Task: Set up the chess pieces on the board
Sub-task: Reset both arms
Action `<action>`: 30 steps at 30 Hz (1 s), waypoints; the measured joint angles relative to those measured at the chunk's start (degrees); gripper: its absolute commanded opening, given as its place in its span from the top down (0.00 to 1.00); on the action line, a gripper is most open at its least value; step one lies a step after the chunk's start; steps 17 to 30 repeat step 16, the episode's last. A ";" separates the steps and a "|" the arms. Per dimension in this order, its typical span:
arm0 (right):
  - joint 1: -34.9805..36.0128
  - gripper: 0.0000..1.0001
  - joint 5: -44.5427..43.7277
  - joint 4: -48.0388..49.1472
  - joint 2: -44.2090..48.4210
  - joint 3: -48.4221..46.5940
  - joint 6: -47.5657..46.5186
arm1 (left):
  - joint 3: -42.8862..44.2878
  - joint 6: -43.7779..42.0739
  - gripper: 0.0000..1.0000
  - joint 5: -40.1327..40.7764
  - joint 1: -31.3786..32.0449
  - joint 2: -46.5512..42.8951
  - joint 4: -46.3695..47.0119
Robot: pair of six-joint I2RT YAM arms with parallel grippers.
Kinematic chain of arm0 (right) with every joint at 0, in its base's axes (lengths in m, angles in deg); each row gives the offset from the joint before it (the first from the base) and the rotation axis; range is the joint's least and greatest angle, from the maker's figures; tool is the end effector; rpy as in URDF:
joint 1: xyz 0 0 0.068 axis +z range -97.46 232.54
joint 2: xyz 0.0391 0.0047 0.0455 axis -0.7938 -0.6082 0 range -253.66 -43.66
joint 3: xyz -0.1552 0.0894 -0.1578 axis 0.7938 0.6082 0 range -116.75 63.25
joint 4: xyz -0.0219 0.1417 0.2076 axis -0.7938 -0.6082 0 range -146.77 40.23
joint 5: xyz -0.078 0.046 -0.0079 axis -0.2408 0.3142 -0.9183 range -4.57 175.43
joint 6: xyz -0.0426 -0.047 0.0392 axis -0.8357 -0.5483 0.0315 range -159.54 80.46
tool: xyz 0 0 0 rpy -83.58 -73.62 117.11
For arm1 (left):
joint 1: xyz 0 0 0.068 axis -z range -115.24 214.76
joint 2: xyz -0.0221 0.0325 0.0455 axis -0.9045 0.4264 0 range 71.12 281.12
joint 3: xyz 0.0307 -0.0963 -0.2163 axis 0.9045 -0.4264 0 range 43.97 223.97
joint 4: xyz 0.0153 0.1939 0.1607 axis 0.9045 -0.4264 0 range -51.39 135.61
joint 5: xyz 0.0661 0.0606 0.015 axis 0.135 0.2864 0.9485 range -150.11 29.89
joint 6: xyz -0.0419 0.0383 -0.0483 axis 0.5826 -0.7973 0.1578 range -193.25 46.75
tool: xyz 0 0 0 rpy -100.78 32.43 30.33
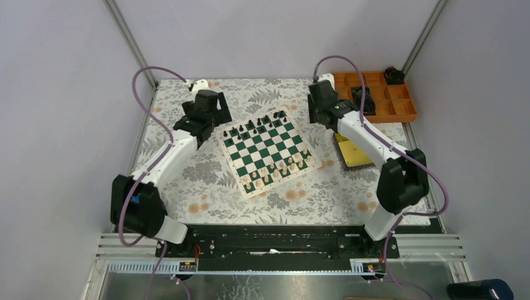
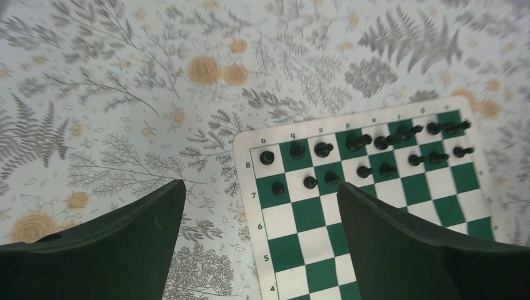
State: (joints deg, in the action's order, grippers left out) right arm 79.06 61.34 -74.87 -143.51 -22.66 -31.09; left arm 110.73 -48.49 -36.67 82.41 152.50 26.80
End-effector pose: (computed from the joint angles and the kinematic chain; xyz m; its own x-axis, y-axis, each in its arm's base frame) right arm 0.3727 0.1574 0.2576 -0.5757 -0.1374 -0.8061 -0.0396 0.9893 -0.1403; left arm 0.3297 -0.0789 0.2658 -0.4607 -0.2566 -0.8496 -0.2545 0.9553 -0.1505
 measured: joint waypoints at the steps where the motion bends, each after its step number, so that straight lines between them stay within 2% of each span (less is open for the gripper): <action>1: -0.59 0.34 -0.96 0.39 1.46 2.32 -0.50 | -0.07 -0.11 0.01 -0.98 -0.66 1.90 0.55; 2: -1.25 0.34 -1.81 1.16 3.17 5.01 -0.98 | -0.35 -0.28 0.01 -1.68 -0.98 3.26 1.22; 3: -1.84 0.29 -2.38 1.60 4.63 6.93 -1.27 | -0.96 -0.46 0.01 -2.32 -1.27 4.33 2.21; 6: -4.20 0.27 -3.58 3.34 10.08 12.70 -2.10 | -5.53 -1.46 0.01 -3.32 -1.70 5.11 6.93; 7: -4.94 0.21 -3.93 4.02 11.76 14.05 -2.23 | -7.02 -1.77 0.01 -3.41 -1.70 5.03 8.24; 13: -7.02 0.18 -7.15 9.68 19.02 20.46 -2.56 | -10.91 -3.39 0.01 -3.34 -1.75 5.01 13.05; 14: -7.19 0.15 -7.34 10.34 19.56 21.11 -2.40 | -10.99 -3.50 0.01 -3.32 -1.77 4.90 13.79; 16: -7.50 0.02 -7.56 11.72 20.04 22.14 -1.95 | -11.28 -3.56 0.01 -3.30 -1.81 4.48 15.23; 30: -7.50 0.02 -7.56 11.72 20.04 22.14 -1.95 | -11.28 -3.56 0.01 -3.30 -1.81 4.48 15.23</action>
